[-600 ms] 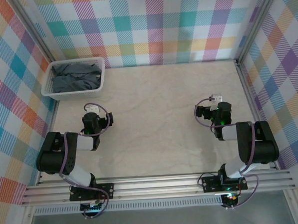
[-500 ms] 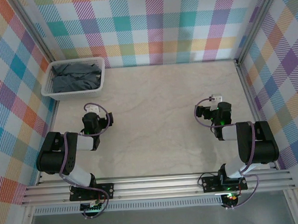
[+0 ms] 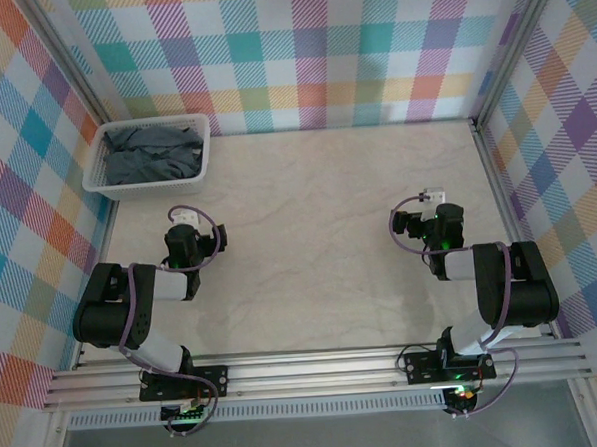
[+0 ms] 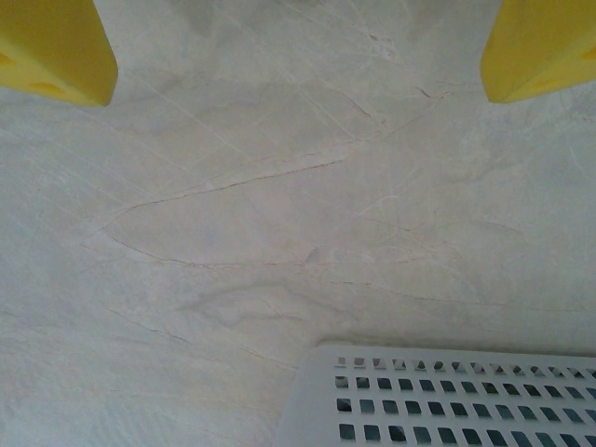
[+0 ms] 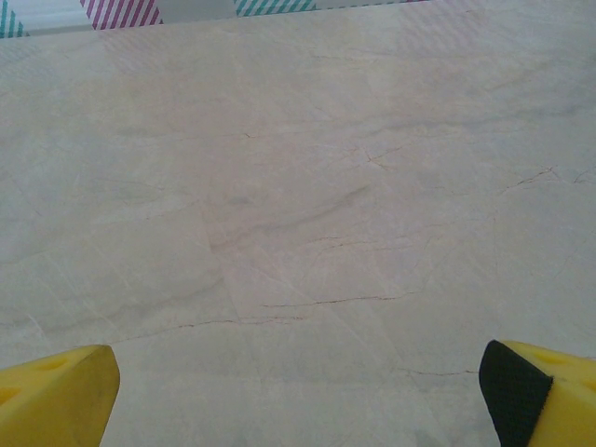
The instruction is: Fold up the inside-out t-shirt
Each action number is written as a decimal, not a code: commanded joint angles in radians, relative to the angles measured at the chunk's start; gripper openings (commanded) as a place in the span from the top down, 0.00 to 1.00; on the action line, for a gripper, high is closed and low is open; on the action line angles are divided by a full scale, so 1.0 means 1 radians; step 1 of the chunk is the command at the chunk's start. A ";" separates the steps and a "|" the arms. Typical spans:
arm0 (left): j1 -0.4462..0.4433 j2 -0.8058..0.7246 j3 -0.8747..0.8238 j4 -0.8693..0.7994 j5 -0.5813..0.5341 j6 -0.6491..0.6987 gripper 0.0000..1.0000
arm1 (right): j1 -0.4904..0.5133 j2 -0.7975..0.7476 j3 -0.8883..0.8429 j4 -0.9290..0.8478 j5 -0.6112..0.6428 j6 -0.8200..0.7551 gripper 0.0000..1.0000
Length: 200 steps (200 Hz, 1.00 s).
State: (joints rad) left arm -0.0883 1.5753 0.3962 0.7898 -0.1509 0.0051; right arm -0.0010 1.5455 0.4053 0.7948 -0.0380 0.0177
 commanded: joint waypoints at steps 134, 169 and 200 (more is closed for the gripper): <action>0.131 -0.135 0.935 -1.322 -0.011 -0.519 0.02 | 0.427 -0.291 0.797 -1.453 -0.070 0.445 0.00; 0.239 0.213 1.260 -1.386 0.142 -0.593 0.02 | 0.435 -0.286 0.740 -1.411 -0.046 0.452 0.00; 0.262 0.519 1.560 -1.459 0.199 -0.527 0.01 | 0.437 -0.271 0.742 -1.410 -0.063 0.435 0.00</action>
State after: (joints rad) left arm 0.1562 1.9404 1.7805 -0.5270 -0.0418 -0.5350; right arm 0.4335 1.2678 1.1419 -0.6014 -0.0986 0.4526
